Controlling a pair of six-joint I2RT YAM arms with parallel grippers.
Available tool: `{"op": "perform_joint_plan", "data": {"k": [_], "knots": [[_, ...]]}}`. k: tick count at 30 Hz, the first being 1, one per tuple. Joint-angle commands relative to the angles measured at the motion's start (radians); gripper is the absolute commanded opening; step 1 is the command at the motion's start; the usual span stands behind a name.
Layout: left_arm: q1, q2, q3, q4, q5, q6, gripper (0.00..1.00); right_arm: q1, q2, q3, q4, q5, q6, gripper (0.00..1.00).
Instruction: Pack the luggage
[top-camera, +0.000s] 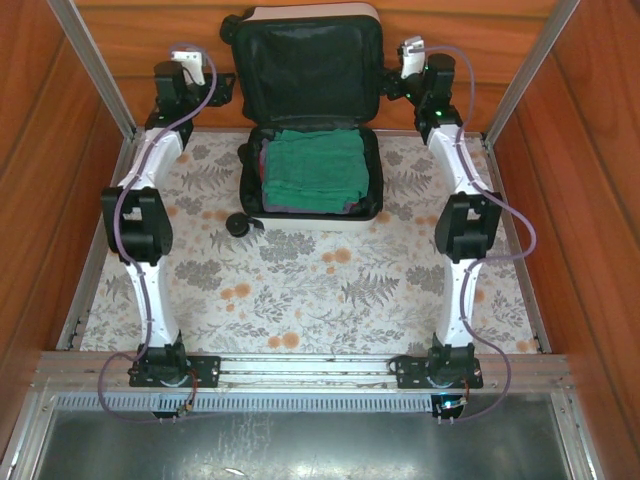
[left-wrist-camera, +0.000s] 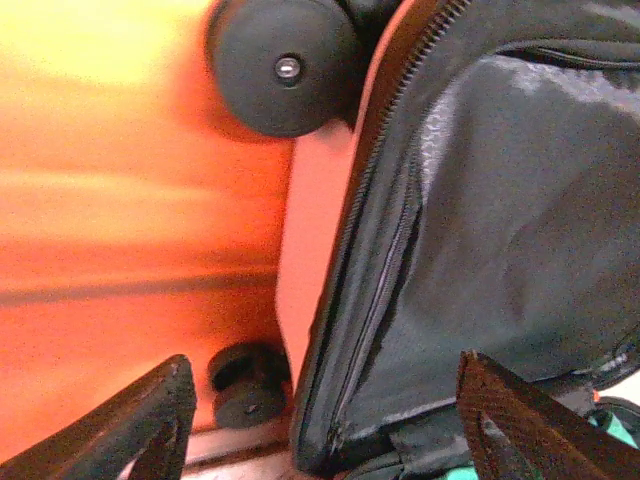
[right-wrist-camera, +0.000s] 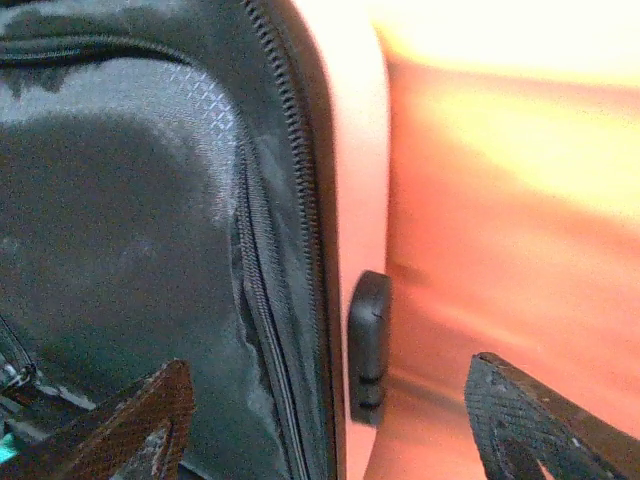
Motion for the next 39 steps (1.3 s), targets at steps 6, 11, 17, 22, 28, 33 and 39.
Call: {"op": "perform_joint_plan", "data": {"k": [6,11,17,22,28,33,39], "knots": [[0.011,0.168,0.158,0.157,0.213,-0.022,0.69,0.01,0.13,0.164,0.127,-0.096,0.015,0.58],[0.008,0.225,0.246,0.163,0.182,-0.016,0.67,0.009,0.141,0.165,0.166,-0.063,0.01,0.4],[-0.009,0.266,0.328,0.162,0.167,-0.006,0.64,0.013,0.145,0.184,0.189,-0.097,0.0,0.32],[-0.013,0.307,0.402,0.161,0.106,-0.004,0.57,0.023,0.219,0.336,0.107,-0.118,-0.022,0.27],[-0.015,0.338,0.442,0.161,0.078,-0.024,0.41,0.032,0.225,0.336,0.124,-0.113,-0.03,0.17],[-0.015,0.338,0.44,0.161,0.089,-0.03,0.18,0.041,0.216,0.314,0.131,-0.11,-0.049,0.08],[-0.03,0.233,0.309,0.162,0.114,0.019,0.0,0.053,0.107,0.109,0.266,-0.103,-0.066,0.0]]}}
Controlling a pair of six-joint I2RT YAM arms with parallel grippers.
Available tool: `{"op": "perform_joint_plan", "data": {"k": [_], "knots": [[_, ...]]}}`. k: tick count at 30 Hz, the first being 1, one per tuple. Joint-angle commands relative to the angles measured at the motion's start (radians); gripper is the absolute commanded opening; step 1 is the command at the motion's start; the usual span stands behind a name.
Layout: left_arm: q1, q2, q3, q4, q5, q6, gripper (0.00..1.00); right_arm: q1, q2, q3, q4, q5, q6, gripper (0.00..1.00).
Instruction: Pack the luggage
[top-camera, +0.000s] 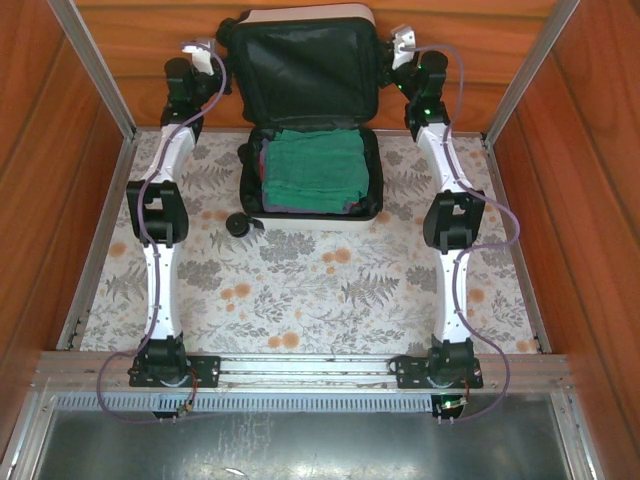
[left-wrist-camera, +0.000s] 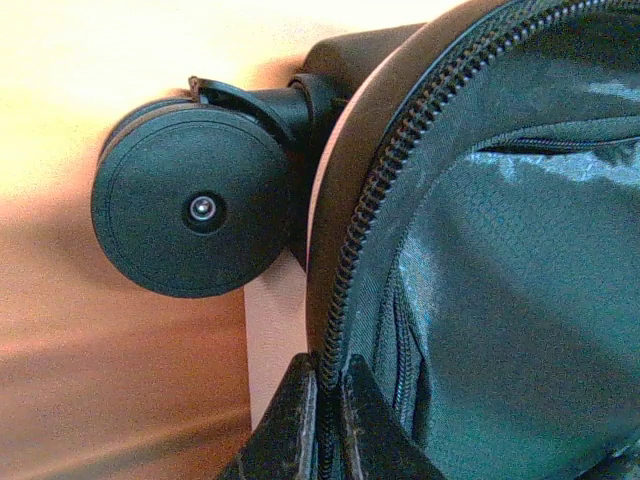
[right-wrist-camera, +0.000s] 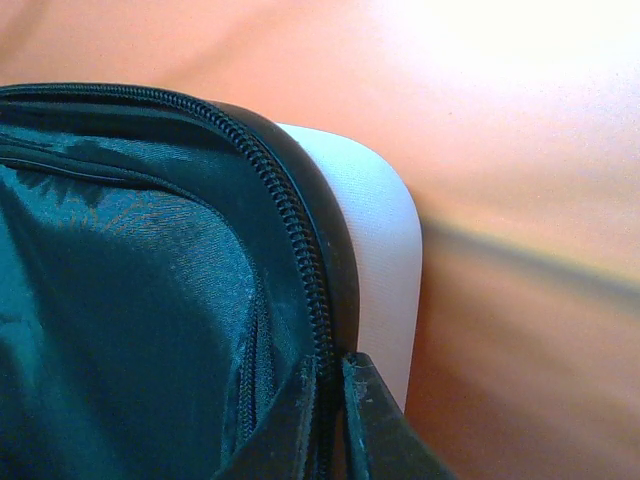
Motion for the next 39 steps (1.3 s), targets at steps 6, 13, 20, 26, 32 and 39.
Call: {"op": "perform_joint_plan", "data": {"k": [6,13,20,26,32,39], "knots": [[-0.067,-0.266,-0.297,0.028,0.03,0.184,0.0,0.055,-0.21,-0.394,0.272,0.015,-0.035,0.0],[-0.099,-0.581,-0.745,0.113,-0.05,0.256,0.21,0.086,-0.475,-0.845,0.483,0.079,-0.044,0.08],[-0.263,-1.289,-1.648,0.134,-0.462,0.27,0.78,0.194,-1.132,-1.571,0.187,0.31,0.103,0.7],[-0.548,-2.102,-1.97,-0.328,-0.804,-0.064,1.0,0.321,-1.754,-1.895,-0.507,0.486,0.427,0.69],[-0.555,-2.166,-1.7,-0.588,-0.957,0.023,1.0,0.32,-2.017,-1.918,-0.659,0.694,0.489,0.53],[-0.461,-1.415,-1.097,-0.872,-0.978,0.141,1.0,0.303,-1.519,-1.632,-0.693,0.532,0.527,0.48]]}}
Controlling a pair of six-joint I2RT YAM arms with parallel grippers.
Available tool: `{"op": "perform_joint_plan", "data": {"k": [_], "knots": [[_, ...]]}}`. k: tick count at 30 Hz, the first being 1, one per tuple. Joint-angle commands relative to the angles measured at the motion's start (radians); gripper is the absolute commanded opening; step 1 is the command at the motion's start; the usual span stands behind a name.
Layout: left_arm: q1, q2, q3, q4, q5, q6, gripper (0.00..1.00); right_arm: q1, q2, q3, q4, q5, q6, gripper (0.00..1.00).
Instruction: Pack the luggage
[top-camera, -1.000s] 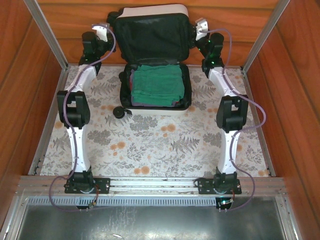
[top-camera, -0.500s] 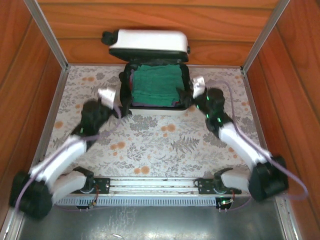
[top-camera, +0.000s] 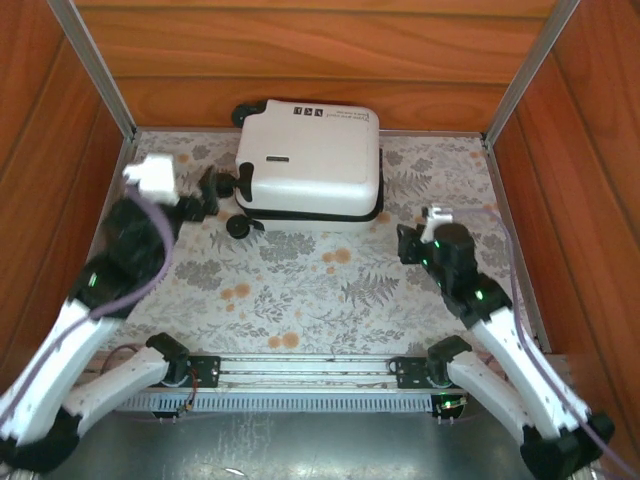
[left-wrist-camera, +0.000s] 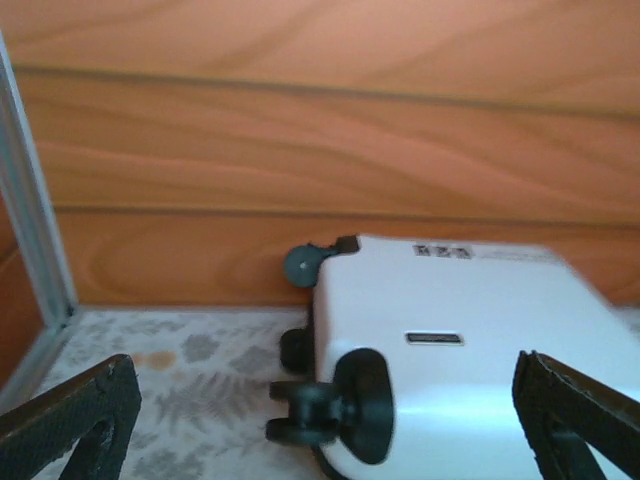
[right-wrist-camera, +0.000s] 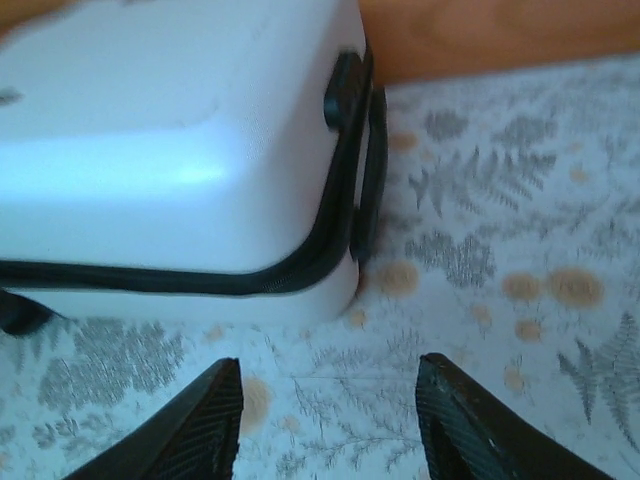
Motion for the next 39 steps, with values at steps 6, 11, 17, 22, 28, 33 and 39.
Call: {"op": "perform_joint_plan", "data": {"k": [6,11,17,22,28,33,39], "knots": [[0.354,0.619,0.362,-0.323,0.327,-0.161,0.9,-0.013,0.383,0.257,-0.084,-0.206,0.074,0.3],[0.476,0.872,0.481,-0.363,0.54,-0.181,0.73,-0.024,0.339,0.175,-0.087,-0.181,0.08,0.26],[0.473,1.127,0.674,-0.471,0.674,-0.131,0.62,-0.058,0.259,0.088,-0.106,-0.184,0.064,0.25],[0.414,1.198,0.708,-0.475,0.836,-0.056,0.58,-0.082,0.209,0.059,-0.114,-0.198,0.038,0.25],[0.329,1.102,0.556,-0.482,0.919,-0.021,0.57,-0.108,0.171,0.05,-0.126,-0.202,0.019,0.25],[0.243,0.987,0.373,-0.464,0.856,-0.06,0.57,-0.116,0.152,0.04,-0.111,-0.196,0.02,0.32],[-0.008,0.818,0.059,-0.039,0.775,-0.347,0.58,-0.124,0.153,0.091,-0.144,-0.158,-0.004,0.4]]}}
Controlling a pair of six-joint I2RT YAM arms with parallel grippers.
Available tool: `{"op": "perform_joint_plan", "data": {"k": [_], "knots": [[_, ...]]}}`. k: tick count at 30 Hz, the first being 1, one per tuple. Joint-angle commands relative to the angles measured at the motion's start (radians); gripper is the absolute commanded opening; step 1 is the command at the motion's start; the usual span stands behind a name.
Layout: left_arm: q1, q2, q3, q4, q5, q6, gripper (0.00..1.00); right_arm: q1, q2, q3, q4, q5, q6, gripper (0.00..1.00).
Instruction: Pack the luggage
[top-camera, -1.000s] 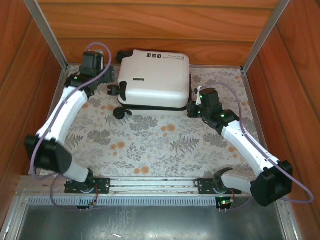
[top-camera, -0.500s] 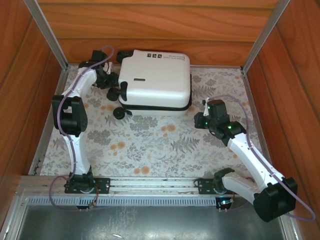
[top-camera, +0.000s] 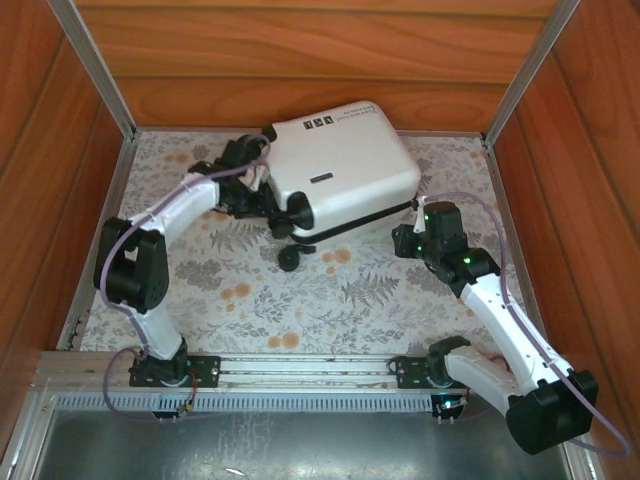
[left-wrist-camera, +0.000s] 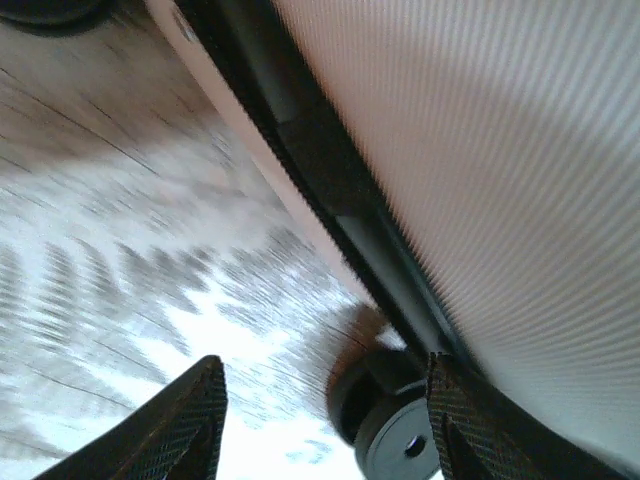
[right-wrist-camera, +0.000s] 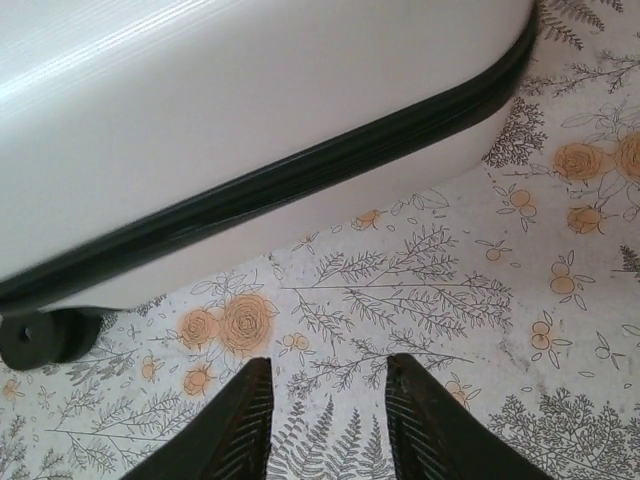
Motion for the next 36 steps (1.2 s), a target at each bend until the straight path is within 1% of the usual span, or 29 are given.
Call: {"op": "perform_joint_plan", "data": {"k": [1,3,4,5,7,10,12,13,14,15,19,20,21,23,25,27,30,31,32,33,34,36], "knots": [[-0.215,-0.056,-0.152,0.348,-0.031,-0.198,0.59,-0.012,-0.012,0.05,-0.041,0.035,-0.021,0.42],[-0.325,-0.06,-0.223,0.587,-0.121,-0.334,0.62,-0.015,-0.011,0.085,-0.073,0.055,-0.023,0.48],[-0.375,-0.04,-0.238,0.678,-0.168,-0.396,0.64,-0.016,-0.011,0.108,-0.096,0.068,-0.022,0.53],[-0.418,-0.006,-0.222,0.735,-0.21,-0.429,0.66,-0.016,-0.011,0.133,-0.123,0.078,-0.021,0.56],[-0.473,0.075,-0.128,0.743,-0.233,-0.417,0.72,-0.017,-0.012,0.18,-0.173,0.094,-0.019,0.63],[-0.516,0.14,-0.022,0.743,-0.234,-0.344,0.76,-0.017,-0.021,0.251,-0.251,0.098,-0.016,0.67],[-0.521,0.125,-0.005,0.741,-0.227,-0.281,0.78,-0.017,-0.026,0.294,-0.303,0.099,-0.014,0.68],[-0.52,0.092,-0.017,0.742,-0.241,-0.232,0.82,-0.017,-0.026,0.316,-0.334,0.092,-0.014,0.68],[-0.522,0.048,-0.035,0.741,-0.263,-0.162,0.94,-0.017,-0.024,0.339,-0.364,0.092,-0.008,0.69],[-0.523,0.004,-0.059,0.737,-0.3,-0.095,1.0,-0.017,-0.021,0.355,-0.389,0.092,0.001,0.7],[-0.511,-0.229,-0.184,0.701,-0.481,0.181,1.0,-0.017,0.028,0.401,-0.459,0.109,0.037,0.75],[-0.489,-0.275,-0.191,0.651,-0.499,0.224,1.0,-0.015,0.059,0.416,-0.481,0.119,0.045,0.76],[-0.462,-0.302,-0.179,0.582,-0.505,0.238,1.0,-0.013,0.091,0.431,-0.5,0.126,0.047,0.77],[-0.369,-0.338,-0.136,0.415,-0.512,0.219,1.0,0.017,0.174,0.478,-0.549,0.176,0.06,0.78],[-0.285,-0.367,-0.146,0.358,-0.511,0.205,1.0,0.096,0.248,0.539,-0.574,0.257,0.071,0.79],[-0.197,-0.389,-0.173,0.342,-0.488,0.163,1.0,0.168,0.321,0.616,-0.583,0.287,0.086,0.79],[-0.035,-0.382,-0.204,0.34,-0.37,0.055,0.99,0.265,0.429,0.746,-0.574,0.325,0.15,0.81],[0.022,-0.36,-0.204,0.345,-0.324,0.016,0.99,0.284,0.467,0.792,-0.58,0.328,0.195,0.83],[0.072,-0.33,-0.195,0.349,-0.275,-0.016,0.97,0.302,0.505,0.832,-0.574,0.31,0.206,0.84],[0.101,-0.295,-0.179,0.351,-0.23,-0.034,0.96,0.322,0.538,0.863,-0.573,0.316,0.21,0.84],[0.123,-0.247,-0.152,0.349,-0.183,-0.042,0.92,0.348,0.572,0.896,-0.577,0.349,0.215,0.83],[0.131,-0.164,-0.09,0.346,-0.096,-0.036,0.87,0.383,0.626,0.944,-0.591,0.389,0.22,0.81]]}}
